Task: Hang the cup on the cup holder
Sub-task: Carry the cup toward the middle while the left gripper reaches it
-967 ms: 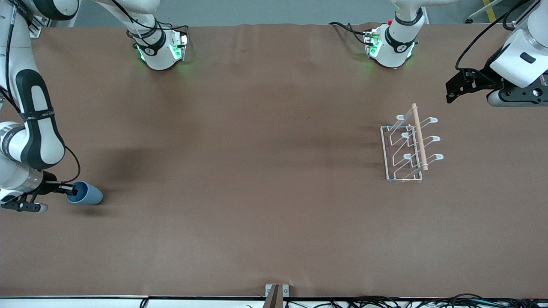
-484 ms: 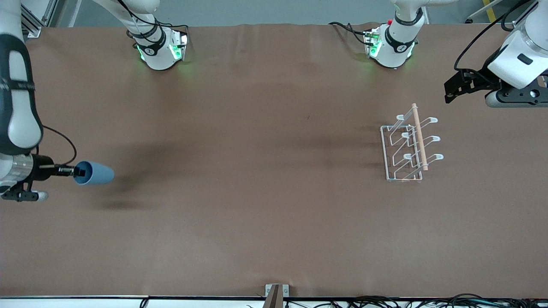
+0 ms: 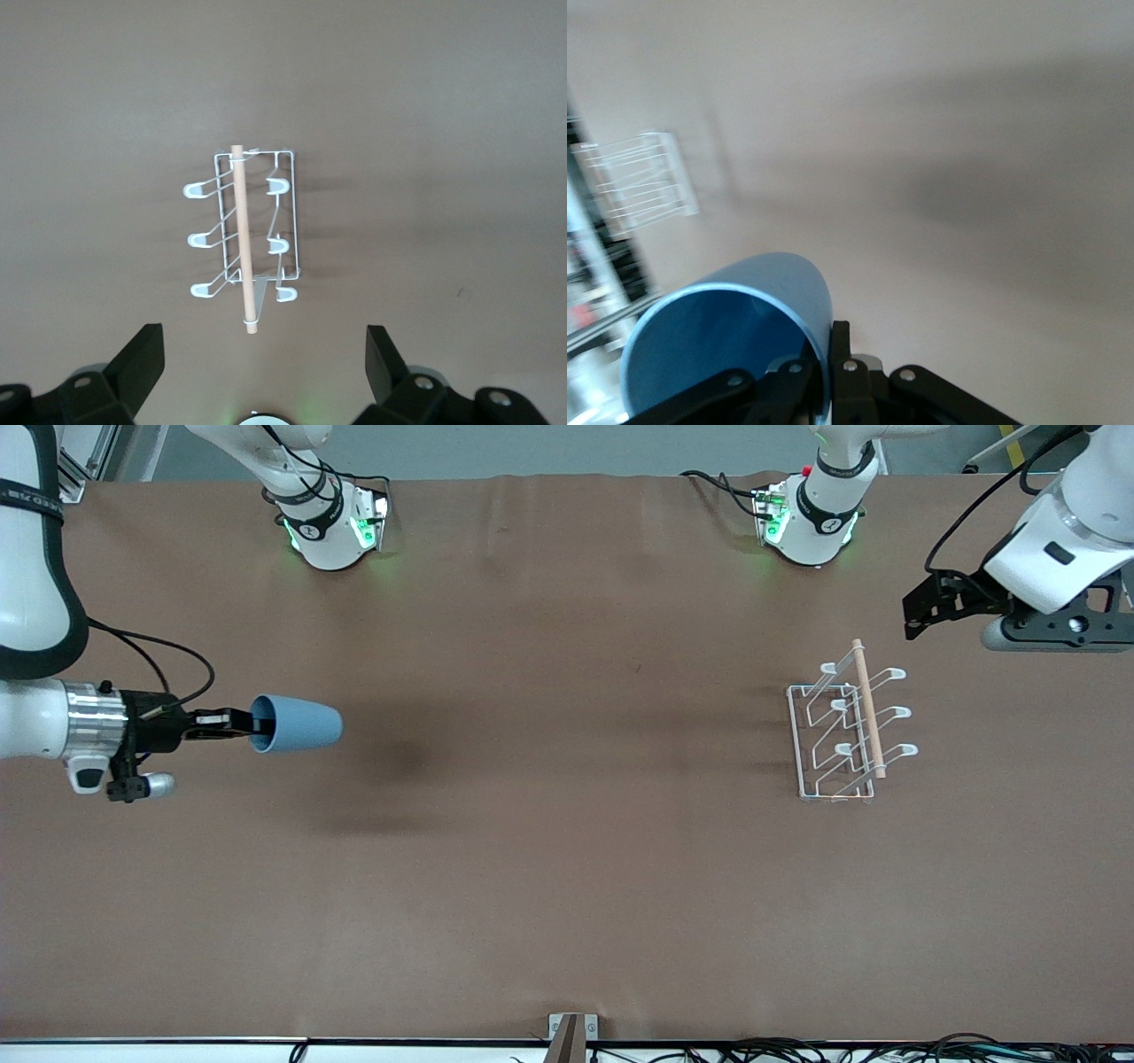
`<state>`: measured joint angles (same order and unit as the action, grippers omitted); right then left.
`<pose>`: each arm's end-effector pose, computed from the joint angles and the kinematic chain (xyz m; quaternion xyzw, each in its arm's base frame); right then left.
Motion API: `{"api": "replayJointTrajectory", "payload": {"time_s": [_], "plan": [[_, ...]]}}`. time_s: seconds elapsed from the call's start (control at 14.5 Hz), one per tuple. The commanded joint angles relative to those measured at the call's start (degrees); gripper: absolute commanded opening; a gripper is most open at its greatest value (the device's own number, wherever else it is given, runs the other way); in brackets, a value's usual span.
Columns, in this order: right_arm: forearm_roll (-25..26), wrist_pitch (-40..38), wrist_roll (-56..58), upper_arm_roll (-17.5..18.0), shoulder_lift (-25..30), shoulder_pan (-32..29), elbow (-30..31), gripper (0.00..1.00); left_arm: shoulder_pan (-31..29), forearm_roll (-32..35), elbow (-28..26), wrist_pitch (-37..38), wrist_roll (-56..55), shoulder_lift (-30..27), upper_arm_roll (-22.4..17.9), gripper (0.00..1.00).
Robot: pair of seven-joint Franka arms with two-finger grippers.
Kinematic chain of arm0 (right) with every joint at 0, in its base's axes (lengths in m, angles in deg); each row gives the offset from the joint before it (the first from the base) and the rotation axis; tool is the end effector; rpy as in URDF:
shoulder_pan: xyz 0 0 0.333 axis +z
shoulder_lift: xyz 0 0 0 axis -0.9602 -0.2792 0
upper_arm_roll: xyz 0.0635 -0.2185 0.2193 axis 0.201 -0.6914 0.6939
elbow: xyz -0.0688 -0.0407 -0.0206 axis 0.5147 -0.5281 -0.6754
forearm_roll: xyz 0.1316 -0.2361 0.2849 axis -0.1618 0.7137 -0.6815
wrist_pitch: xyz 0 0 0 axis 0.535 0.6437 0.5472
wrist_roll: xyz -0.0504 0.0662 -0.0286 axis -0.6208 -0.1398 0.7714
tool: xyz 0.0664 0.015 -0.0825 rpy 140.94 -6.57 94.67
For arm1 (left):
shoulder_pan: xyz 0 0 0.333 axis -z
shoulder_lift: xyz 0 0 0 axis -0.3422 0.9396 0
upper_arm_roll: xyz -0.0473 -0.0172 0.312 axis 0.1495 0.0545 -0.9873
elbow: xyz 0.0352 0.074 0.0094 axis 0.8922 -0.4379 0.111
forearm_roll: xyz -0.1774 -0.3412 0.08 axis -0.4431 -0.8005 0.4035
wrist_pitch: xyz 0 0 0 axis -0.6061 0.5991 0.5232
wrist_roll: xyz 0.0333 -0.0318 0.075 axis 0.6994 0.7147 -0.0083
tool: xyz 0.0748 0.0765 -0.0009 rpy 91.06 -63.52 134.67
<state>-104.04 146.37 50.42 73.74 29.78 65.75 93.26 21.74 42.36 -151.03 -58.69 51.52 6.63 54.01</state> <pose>0.6039 0.0245 0.4361 -0.9179 0.0161 0.1552 0.3647 0.5232 -0.1078 0.6300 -0.9987 0.0435 0.0219 0.0118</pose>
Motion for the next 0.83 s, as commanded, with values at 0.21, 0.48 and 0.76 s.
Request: {"api": "replayJointTrajectory", "payload": {"time_s": [0.21, 0.48, 0.76], "plan": [[-18.73, -1.56, 0.13, -0.25, 1.25, 4.51, 5.65, 0.01, 10.39, -0.25, 2.01, 0.96, -0.09, 2.18, 0.22, 1.00], [-32.90, 2.55, 0.30, -0.25, 1.34, 8.46, 10.75, 0.01, 19.18, -0.25, 9.45, 0.26, -0.27, 7.70, 0.31, 1.00], [-40.64, 10.20, 0.21, -0.25, 1.25, 15.83, 12.16, 0.01, 25.69, -0.25, 15.02, -7.09, 0.26, 11.58, 0.22, 1.00]]}}
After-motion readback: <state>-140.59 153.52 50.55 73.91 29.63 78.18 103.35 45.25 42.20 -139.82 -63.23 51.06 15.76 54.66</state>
